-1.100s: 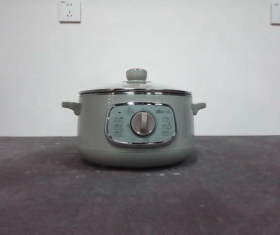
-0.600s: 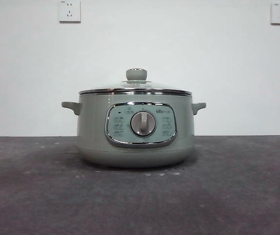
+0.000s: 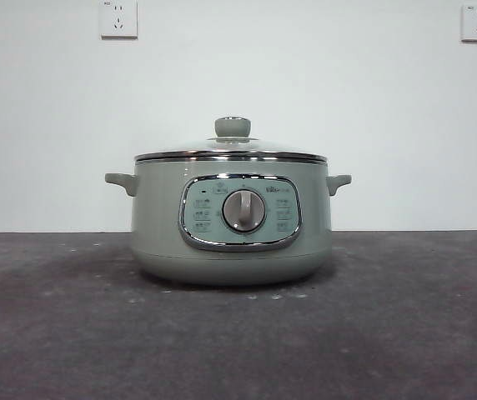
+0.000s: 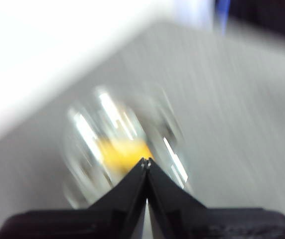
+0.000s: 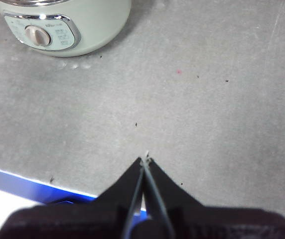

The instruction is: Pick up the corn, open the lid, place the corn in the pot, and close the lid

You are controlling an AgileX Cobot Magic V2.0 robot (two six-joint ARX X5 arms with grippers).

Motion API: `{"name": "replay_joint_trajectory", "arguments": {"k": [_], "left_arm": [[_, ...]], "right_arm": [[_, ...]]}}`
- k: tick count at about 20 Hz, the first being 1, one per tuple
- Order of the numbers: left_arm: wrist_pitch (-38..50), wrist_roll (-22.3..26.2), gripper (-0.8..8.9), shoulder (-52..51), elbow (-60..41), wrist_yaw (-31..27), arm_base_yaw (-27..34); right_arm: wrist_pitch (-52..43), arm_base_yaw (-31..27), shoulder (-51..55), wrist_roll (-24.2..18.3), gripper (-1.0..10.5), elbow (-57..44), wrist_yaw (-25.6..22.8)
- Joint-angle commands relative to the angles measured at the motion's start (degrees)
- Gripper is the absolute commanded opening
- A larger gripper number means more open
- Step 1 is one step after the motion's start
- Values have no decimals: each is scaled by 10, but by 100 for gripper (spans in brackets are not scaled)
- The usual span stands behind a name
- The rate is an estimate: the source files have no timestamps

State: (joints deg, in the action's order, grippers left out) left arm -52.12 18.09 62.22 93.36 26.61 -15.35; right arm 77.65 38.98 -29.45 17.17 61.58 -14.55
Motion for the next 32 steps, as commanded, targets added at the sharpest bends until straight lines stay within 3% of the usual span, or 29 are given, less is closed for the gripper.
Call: {"name": "replay_joint_trajectory", "arguments": {"k": [1,4,6,8,12,15,17,21,32], "left_arm": [[151,9,-4,-101,-135,54,67],[247,3,-4,-232,-331,19,148],[277,0,-4,-312,-456,-24,178],[321,-16,-4,-390,-577,-28,194],[432,-93,-4,-510,-787,-41,199],[469,-158,-4,-568,-889,-93,199],[470,-195,-4,-594,-926,-136,199],[426,-220,-3,-620,-929,-223,199],[428,-220,-3,-602,-929,-217,199]], "right_arm": [[15,1,1,4,1,-5,-1],[15,1,1,4,1,-5,-1],[15,1,1,4,1,-5,-1],[15,1,1,4,1,-5,-1],[15,1,1,4,1,-5,-1],[15,1,1,4,1,-5,-1],[15,1,1,4,1,-5,-1],[15,1,1,5,1,-5,-1],[15,1,1,4,1,-5,-1]]}}
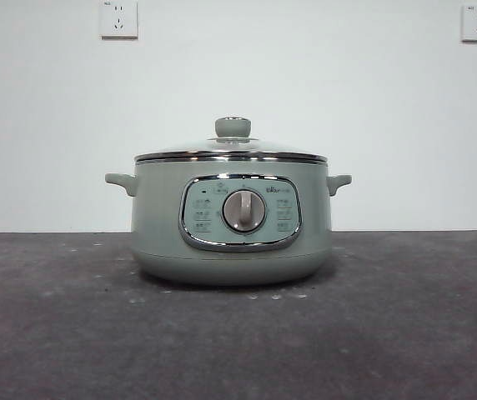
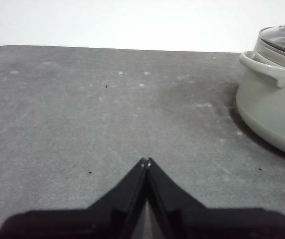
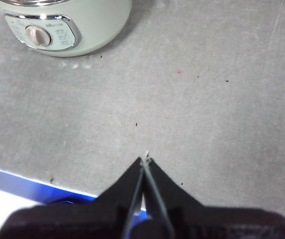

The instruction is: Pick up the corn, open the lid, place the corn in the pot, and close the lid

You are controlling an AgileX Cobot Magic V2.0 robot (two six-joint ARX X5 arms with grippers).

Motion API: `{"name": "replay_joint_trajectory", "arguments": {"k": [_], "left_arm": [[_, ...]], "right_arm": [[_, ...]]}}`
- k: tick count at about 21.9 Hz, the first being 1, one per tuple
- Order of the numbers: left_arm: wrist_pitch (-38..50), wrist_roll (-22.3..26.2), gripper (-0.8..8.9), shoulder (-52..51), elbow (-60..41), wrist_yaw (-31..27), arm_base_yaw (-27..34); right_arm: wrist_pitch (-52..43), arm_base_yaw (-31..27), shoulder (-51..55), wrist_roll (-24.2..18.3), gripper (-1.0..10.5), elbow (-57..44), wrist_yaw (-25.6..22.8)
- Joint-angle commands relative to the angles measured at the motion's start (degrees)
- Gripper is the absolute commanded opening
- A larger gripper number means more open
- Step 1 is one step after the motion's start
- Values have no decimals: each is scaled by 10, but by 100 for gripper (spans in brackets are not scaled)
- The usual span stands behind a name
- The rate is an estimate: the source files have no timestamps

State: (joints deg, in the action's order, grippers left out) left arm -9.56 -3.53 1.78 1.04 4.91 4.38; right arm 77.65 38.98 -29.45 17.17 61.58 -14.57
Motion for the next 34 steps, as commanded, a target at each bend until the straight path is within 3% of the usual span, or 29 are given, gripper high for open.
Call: {"name": "replay_joint_trajectory", "arguments": {"k": [1,6,9,11,13,15,19,25,34], "left_arm": [[2,-4,-4,4,-6,0,2],[2,-3,-4,17,-6,0,2],[2,-3,-3,21,-6,0,2],[2,-3,-3,21,-6,0,2],[2,-3,-3,22,-6,0,2],[2,-3,-4,23,-6,0,2],[2,-3,-3,24,-6,0,2],[2,-3,-4,24,-6,0,2],[2,-3,-3,24,-6,0,2]], "right_arm": [[15,1,1,4,1,-5,-1],[15,-2,1,0,1,-5,-3],[-29,-59,7,-25,1,-9,-45],[-150,-127,31,-74,1,-30,9],[-277,-202,70,-137,1,-79,110],[-380,-265,110,-174,1,-149,167],[-567,-352,178,-176,1,-325,183],[-680,-380,244,-173,1,-482,182],[-704,-380,290,-166,1,-597,182]]}}
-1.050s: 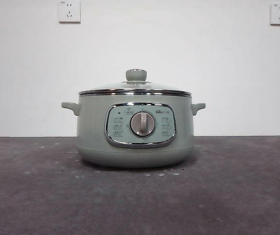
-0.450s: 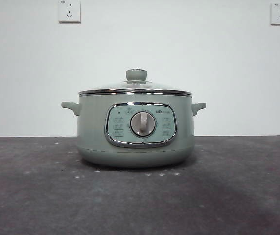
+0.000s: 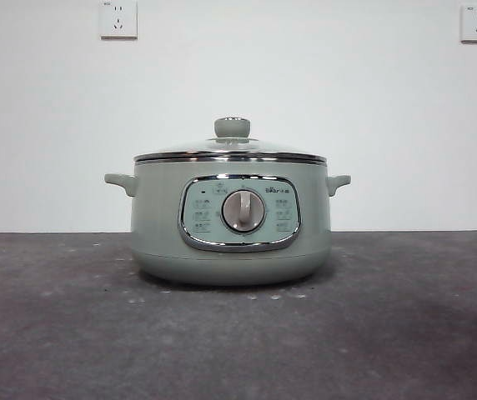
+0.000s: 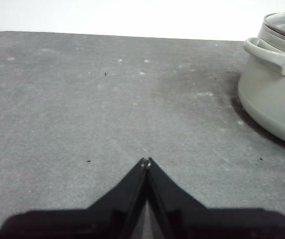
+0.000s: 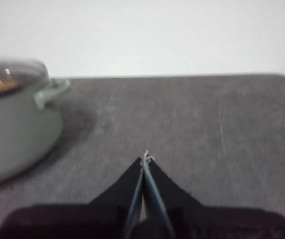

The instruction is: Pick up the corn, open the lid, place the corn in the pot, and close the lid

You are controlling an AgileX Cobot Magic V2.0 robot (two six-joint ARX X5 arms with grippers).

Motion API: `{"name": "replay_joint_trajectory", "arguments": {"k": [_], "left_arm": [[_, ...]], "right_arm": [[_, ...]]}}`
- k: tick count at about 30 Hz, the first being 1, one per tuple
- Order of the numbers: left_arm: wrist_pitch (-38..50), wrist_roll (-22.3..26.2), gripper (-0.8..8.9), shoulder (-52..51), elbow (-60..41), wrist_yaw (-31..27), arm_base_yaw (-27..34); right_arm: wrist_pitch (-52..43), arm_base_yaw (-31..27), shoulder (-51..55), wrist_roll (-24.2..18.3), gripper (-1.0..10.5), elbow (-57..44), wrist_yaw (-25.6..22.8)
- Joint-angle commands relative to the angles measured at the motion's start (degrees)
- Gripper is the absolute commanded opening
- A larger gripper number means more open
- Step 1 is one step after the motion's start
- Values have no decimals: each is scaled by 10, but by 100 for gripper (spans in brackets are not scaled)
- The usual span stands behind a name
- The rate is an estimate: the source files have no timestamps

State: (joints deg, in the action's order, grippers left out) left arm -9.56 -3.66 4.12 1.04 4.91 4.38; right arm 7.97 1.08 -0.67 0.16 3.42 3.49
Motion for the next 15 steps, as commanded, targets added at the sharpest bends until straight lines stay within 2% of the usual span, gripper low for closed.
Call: {"name": "replay_joint_trajectory", "arguments": {"k": [1,4,15], "left_arm": [[2,-2,-4,0,-6,0,2],[2,-2,-4,0,-6,0,2],[2,-2,-3,0,-6,0,2]], "right_arm": [[-7,-1,2,9,1,-22,2],[23,-1,2,11,1,-26,1],[23,0,2,13,1,-26,-1]]}}
